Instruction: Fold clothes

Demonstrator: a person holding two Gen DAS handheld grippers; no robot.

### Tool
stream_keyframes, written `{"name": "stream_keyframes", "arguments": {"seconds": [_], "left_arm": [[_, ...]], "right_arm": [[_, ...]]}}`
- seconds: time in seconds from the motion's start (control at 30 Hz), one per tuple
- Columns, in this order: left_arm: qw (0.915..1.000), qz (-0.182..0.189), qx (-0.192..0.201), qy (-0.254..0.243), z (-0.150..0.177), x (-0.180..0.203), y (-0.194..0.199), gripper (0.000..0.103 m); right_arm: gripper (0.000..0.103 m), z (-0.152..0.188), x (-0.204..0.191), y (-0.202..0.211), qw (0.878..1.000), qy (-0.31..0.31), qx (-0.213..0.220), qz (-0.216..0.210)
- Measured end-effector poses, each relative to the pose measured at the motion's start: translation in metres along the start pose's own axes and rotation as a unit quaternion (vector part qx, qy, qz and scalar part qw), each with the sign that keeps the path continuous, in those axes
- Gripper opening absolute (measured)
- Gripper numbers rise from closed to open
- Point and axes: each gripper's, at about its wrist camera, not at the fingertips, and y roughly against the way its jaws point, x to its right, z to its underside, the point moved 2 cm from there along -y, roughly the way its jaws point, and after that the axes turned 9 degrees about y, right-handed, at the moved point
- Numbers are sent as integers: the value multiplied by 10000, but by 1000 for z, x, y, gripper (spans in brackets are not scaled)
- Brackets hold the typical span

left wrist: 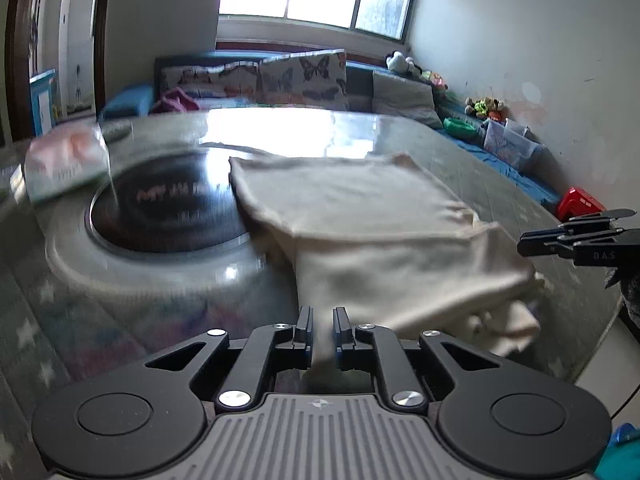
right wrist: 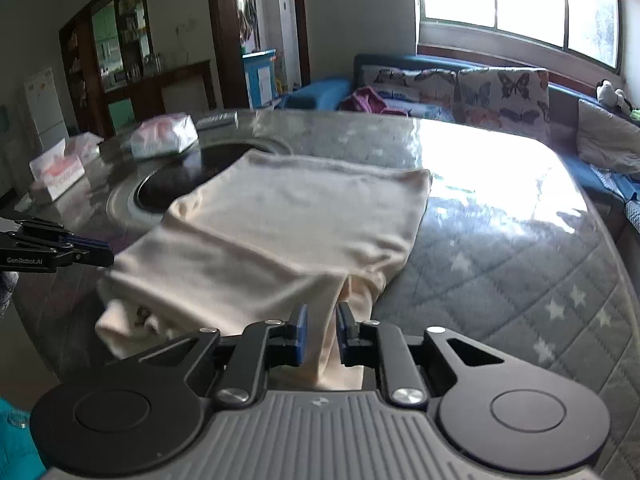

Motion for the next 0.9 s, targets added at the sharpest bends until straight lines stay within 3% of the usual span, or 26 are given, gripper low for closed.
{"name": "stream_keyframes", "arguments": {"seconds": [0.1,0.27,0.43,0.77,0.9], "left_arm": [[9998,-75,134,-93,-14,4,-10,13],[9997,-142,128,-159,-31,7,-34,24],[9997,-230,60,-89,-35,8,-52,25],[9981,-96,72,-604,-38,10,-57,25],[9962,-42,54,-868,-39,9,-59,30]], "right_arm": [[17,-4,3,-7,10000,-15,24,25],[17,-7,2,-18,10000,-2,-29,-52],[18,-8,0,-20,10000,-13,-45,-86],[26,3,1,-10,9995,-40,-290,-107],[27,9,0,-6,9991,-92,-392,-144]]}}
